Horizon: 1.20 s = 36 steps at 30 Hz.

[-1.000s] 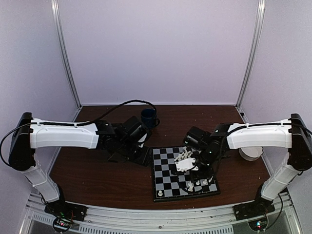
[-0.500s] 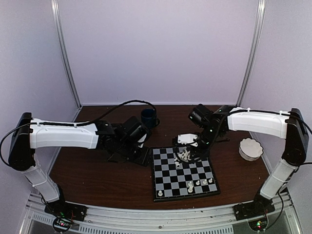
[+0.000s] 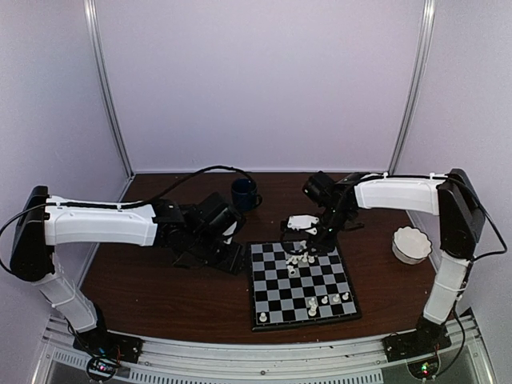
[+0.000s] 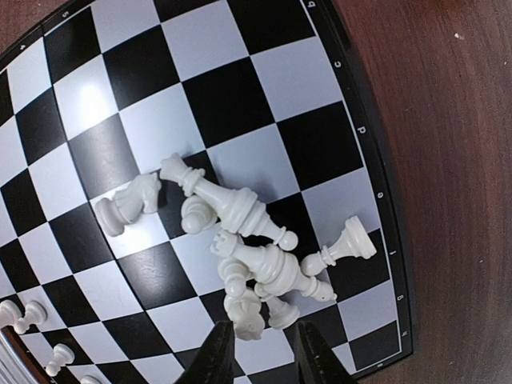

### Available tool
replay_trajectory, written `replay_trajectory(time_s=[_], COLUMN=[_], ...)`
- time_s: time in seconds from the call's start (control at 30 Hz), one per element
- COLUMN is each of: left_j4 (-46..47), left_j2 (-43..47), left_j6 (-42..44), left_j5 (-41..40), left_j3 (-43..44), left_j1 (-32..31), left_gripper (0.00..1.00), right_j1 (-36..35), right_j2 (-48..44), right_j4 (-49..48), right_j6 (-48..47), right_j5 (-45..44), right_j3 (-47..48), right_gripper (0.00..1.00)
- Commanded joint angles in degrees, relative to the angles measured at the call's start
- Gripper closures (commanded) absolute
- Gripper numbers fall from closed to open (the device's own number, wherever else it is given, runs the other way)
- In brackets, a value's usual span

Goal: Set up the chess pieces on the board
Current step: Pick up the knight from the chessboard.

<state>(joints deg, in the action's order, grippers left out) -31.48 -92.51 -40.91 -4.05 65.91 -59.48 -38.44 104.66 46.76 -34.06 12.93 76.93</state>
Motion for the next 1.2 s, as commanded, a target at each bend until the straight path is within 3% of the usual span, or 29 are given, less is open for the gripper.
replay_trajectory(time_s=[0.0, 0.47, 0.53, 0.7, 1.17], left_j4=[0.5, 0.6, 0.6, 0.6, 0.5], left_j2=[1.2, 0.6, 0.5, 0.1, -0.6], left_j6=[-0.6, -0.2, -0.1, 0.3, 0.6], left_j5=[-0.5, -0.5, -0.5, -0.5, 0.0], left_j3=[-0.3, -0.3, -0.2, 0.4, 1.2], left_j1=[-0.3, -0.4, -0.4, -0.3, -0.4], left_gripper=[0.43, 0.43, 0.43, 0.43, 0.43], right_j1=[0.6, 1.1, 1.1, 1.2, 1.9], right_j2=[1.7, 3.2, 3.0, 2.1, 0.6], right_j4=[0.3, 2.4, 2.6, 2.8, 5.4], right_j6=[1.8, 3.1, 3.1, 2.2, -1.4], right_j5=[-0.2, 2.3, 2.5, 2.1, 4.1], right_j3=[2.1, 3.1, 3.0, 2.5, 1.0], right_gripper=[0.72, 0.90, 0.89, 0.77, 0.75])
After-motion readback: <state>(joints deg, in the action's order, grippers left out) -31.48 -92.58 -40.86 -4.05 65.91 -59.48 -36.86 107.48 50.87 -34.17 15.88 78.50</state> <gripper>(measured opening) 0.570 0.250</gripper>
